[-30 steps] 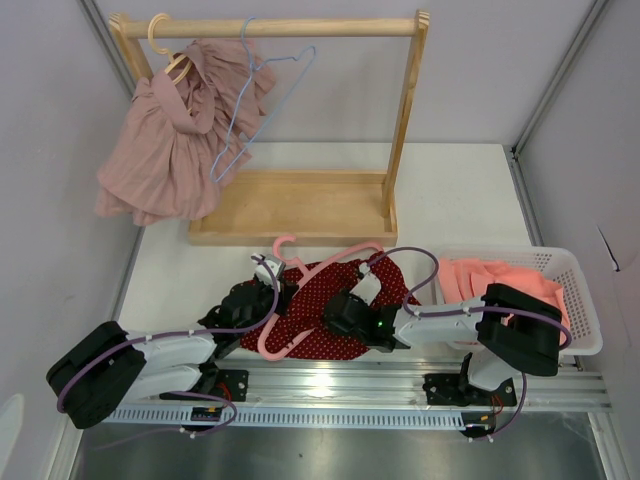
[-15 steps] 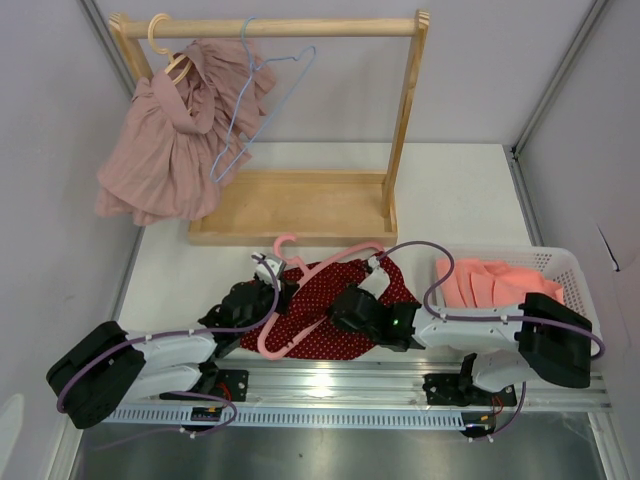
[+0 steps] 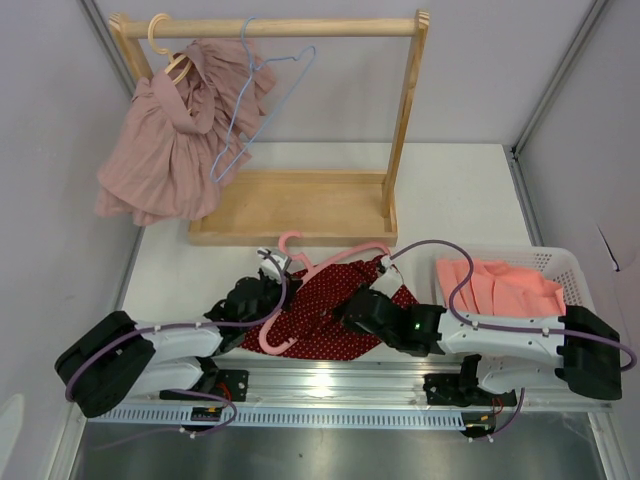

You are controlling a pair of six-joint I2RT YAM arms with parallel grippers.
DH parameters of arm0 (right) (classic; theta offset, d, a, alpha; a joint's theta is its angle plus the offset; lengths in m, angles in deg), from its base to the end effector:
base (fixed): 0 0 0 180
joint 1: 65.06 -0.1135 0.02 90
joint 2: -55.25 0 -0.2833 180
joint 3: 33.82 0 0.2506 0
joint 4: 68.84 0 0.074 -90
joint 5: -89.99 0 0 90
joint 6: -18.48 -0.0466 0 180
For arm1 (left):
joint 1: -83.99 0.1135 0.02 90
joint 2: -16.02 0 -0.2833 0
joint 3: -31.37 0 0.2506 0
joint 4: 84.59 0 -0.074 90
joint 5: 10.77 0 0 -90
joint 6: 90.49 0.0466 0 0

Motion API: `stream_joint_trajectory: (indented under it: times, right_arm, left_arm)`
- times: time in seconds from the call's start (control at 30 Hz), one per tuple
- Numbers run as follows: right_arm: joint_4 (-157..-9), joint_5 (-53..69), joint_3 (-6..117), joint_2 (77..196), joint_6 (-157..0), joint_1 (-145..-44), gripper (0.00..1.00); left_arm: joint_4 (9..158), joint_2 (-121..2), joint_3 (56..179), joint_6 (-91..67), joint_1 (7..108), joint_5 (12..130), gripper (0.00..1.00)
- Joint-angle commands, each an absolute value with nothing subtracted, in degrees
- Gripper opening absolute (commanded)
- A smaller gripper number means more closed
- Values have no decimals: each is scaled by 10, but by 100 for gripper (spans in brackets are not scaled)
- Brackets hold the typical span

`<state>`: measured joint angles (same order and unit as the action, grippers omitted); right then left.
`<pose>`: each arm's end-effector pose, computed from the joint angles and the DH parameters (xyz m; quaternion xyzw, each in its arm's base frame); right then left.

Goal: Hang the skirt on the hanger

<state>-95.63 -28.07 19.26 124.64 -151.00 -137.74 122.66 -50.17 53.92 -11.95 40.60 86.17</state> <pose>0.0938 0.2272 0.2296 0.1491 0.8828 0.3212 0.3088 0.1509 -0.1349 0.1658 0.1850 0.7784 -0.2324 0.5531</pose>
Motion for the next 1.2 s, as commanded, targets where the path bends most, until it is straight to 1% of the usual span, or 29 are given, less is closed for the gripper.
stream_joint_trajectory:
  times: [0.0, 0.27, 0.47, 0.77, 0.93, 1.17]
  right_arm:
    - [-983, -313, 194, 1217, -1515, -1382, 0]
    - [-982, -288, 184, 1222, -1518, -1396, 0]
    - [-1004, -294, 178, 1218, -1531, -1421, 0]
    - [-1042, -304, 155, 1183, -1549, -1438, 0]
    - [-1056, -300, 139, 1156, -1555, -1442, 0]
    - [-1041, -273, 137, 1188, -1544, -1444, 0]
  left_arm:
    - [1275, -511, 561, -105, 407, 903, 0]
    - [1292, -532, 590, -66, 408, 921, 0]
    - [1302, -558, 605, -36, 423, 932, 0]
    - [1311, -552, 598, -65, 492, 881, 0]
    - [1324, -558, 608, -80, 513, 845, 0]
    - [1398, -547, 579, -98, 519, 778, 0]
